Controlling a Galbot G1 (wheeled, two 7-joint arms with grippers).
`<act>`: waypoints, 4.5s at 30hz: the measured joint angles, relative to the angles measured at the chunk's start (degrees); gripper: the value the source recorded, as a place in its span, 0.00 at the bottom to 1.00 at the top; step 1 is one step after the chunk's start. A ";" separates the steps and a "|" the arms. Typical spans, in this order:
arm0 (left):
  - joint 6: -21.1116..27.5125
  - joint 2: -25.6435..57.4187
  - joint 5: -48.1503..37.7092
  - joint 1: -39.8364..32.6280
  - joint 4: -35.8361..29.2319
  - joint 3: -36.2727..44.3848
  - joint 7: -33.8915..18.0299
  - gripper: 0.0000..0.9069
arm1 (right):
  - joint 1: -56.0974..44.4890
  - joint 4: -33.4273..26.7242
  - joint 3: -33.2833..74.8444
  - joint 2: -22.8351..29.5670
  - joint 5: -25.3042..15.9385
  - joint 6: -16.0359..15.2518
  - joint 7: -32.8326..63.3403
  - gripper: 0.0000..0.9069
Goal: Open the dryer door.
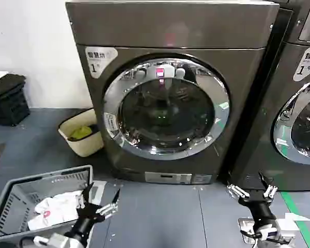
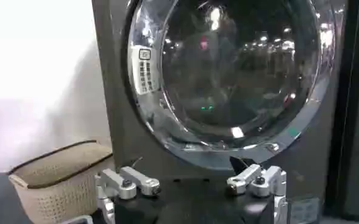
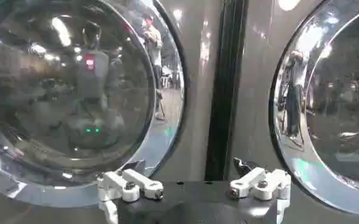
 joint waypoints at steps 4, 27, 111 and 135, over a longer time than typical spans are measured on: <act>0.06 0.04 0.00 0.05 -0.02 0.03 0.06 1.00 | 1.61 -0.55 -1.11 -2.08 2.96 0.73 1.80 1.00; -0.11 -0.17 1.37 0.73 -0.37 0.18 1.24 1.00 | 14.00 -15.24 -8.99 -24.99 26.05 8.75 -6.66 1.00; -1.35 -2.42 3.96 3.13 -1.58 0.08 2.27 1.00 | 70.76 -47.36 -64.03 -25.66 41.40 21.37 -15.32 1.00; -1.32 -2.96 4.00 3.26 -1.97 0.11 2.29 1.00 | 75.93 -54.89 -67.54 -16.90 41.49 22.42 -13.73 1.00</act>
